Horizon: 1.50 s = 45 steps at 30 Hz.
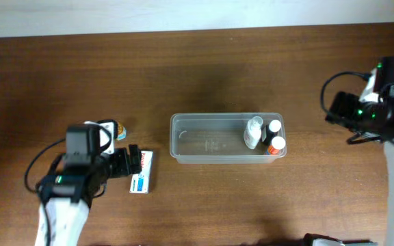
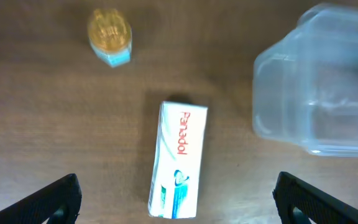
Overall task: Pack container
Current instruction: 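Grasp the white Panadol box with the left gripper, then lay the Panadol box flat inside the container and release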
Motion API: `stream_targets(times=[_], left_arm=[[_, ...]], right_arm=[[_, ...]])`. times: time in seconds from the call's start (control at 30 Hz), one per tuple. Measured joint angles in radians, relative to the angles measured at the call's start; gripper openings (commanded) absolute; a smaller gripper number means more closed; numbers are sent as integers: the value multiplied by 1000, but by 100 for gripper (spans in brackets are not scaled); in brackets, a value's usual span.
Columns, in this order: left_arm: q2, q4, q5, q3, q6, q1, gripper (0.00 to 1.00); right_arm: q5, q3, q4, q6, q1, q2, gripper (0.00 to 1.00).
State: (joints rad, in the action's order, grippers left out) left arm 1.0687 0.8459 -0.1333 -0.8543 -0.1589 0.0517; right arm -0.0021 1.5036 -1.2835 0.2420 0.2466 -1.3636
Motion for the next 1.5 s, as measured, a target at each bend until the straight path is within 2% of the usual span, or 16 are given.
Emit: stream_targets(times=[0.1,0.3,0.53,0.57,0.6,0.63,0.67,0.7,0.73,0.93,1.07,1.17,1.3,1.37,1.43,1.5], left_arm=[[145,-4,-8,-2,-3,0,100],[429,-77,-13,-2,-4,19,100],[579,-96,36,-7,-6,93,99],[581,-95,44,-7,-7,100,98],[583,-95,50,-8,-7,105,91],[585,-95,57,-8,-7,107,79],[585,-95,59,-8,-5,108,62],[588,-95,63,-9,-9,109,51],[589,-95,63,-9,-13,109,45],[594,-93,65,-9,-14,109,43],[594,0,62,-40,-14,109,43],[585,96,61,-148,-14,110,43],[502,108,62,-315,-10,130,43],[443,77,63,-397,34,178,41],[397,32,63,-448,95,246,27],[367,-20,61,-467,173,333,24]], right_arm=[[-37,-45,-3,-11,56,-46,79],[-70,-93,5,-14,62,-97,79],[-72,-98,12,-14,62,-101,79],[-72,-98,12,-15,62,-101,79],[-72,-98,12,-14,62,-101,79],[-74,-98,12,-15,62,-101,79],[-75,-98,12,-15,62,-101,79],[-75,-98,12,-14,62,-101,78],[-76,-98,12,-15,62,-101,78],[-76,-98,12,-15,62,-101,79],[-76,-98,11,-14,62,-101,79],[-76,-98,11,-15,62,-101,79],[-76,-98,11,-17,62,-101,79],[-76,-98,11,-18,62,-101,79],[-76,-98,12,-18,62,-101,79],[-76,-98,12,-18,62,-101,79]])
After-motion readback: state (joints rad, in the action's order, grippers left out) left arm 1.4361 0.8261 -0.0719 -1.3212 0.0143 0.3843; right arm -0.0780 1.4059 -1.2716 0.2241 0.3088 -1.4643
